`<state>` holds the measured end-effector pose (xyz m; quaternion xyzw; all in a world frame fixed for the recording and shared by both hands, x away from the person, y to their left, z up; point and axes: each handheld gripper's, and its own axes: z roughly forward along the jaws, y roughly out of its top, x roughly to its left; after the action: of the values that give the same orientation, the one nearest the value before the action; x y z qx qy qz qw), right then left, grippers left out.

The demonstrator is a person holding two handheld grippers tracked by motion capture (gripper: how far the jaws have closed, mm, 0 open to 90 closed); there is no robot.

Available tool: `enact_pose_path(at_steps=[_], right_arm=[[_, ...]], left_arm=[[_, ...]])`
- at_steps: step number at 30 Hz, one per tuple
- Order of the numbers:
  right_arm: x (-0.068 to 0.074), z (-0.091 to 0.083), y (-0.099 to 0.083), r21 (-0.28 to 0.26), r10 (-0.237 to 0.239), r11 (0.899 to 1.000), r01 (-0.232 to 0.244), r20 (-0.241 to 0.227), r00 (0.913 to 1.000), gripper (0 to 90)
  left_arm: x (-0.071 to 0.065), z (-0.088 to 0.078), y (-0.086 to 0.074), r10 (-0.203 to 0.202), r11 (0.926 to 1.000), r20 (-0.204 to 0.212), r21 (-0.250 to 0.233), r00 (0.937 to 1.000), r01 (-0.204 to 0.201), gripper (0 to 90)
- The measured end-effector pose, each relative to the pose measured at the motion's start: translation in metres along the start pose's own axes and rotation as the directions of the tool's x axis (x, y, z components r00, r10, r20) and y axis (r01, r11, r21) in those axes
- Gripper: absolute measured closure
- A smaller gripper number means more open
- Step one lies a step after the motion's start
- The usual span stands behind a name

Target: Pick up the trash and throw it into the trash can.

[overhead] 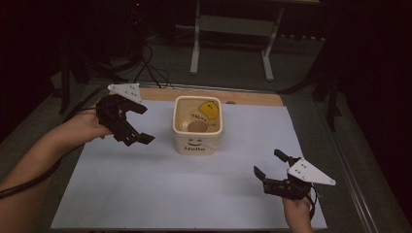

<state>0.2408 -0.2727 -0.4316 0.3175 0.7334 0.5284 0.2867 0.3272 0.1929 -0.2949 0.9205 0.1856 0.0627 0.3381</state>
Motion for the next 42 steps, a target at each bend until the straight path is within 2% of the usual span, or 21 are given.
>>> enact_pose_path(at_steps=[3,5,6,8,10,21,27,29,32,40,42], right_arm=[[0.000,0.000,0.000,0.000,0.000,1.000,0.000,0.000,1.0000,12.6],[0.000,0.000,0.000,0.001,-0.001,1.000,0.001,-0.001,1.0000,12.6],[0.000,0.000,0.000,0.001,-0.001,1.000,0.001,-0.002,1.0000,12.6],[0.000,0.000,0.000,0.001,0.000,1.000,0.000,-0.001,1.0000,12.6],[0.000,0.000,0.000,0.000,0.001,1.000,-0.001,-0.001,1.0000,12.6],[0.000,0.000,0.000,0.002,0.000,1.000,0.000,0.001,1.0000,12.6],[0.000,0.000,0.000,0.001,0.000,1.000,0.000,0.000,1.0000,12.6],[0.000,0.000,0.000,0.003,-0.002,1.000,0.002,0.000,1.0000,12.6],[0.000,0.001,0.000,0.004,0.001,1.000,-0.001,-0.001,1.0000,12.6],[0.001,0.001,0.000,0.003,-0.001,1.000,0.001,-0.002,1.0000,12.6],[0.001,0.001,0.000,0.004,-0.001,1.000,0.001,-0.002,1.0000,12.6]], left_arm=[[-0.003,0.003,-0.008,-0.017,0.9998,0.003,-0.007,0.9999,0.017,1.9],[-0.007,0.005,-0.012,-0.014,0.9999,-0.009,-0.007,0.9999,0.014,2.0],[-0.008,0.006,-0.015,-0.017,0.9998,0.002,-0.006,0.9999,0.017,2.0],[-0.010,0.008,-0.019,-0.011,0.9999,-0.004,-0.013,0.9999,0.011,2.0],[-0.011,0.011,-0.024,-0.021,0.9996,0.009,-0.016,0.9997,0.022,2.0],[-0.023,0.029,-0.048,-0.022,0.9988,0.033,-0.043,0.9992,0.024,2.0],[-0.031,0.039,-0.060,-0.037,0.9981,0.032,-0.048,0.9988,0.038,2.0],[-0.033,0.043,-0.064,-0.038,0.9981,0.044,-0.047,0.9983,0.040,2.0],[-0.038,0.050,-0.070,-0.032,0.9989,0.034,-0.032,0.9989,0.033,1.9],[-0.044,0.069,-0.088,-0.062,0.9971,0.063,-0.039,0.9961,0.064,2.0],[-0.045,0.072,-0.092,-0.069,0.9965,0.056,-0.044,0.9960,0.072,2.0]])
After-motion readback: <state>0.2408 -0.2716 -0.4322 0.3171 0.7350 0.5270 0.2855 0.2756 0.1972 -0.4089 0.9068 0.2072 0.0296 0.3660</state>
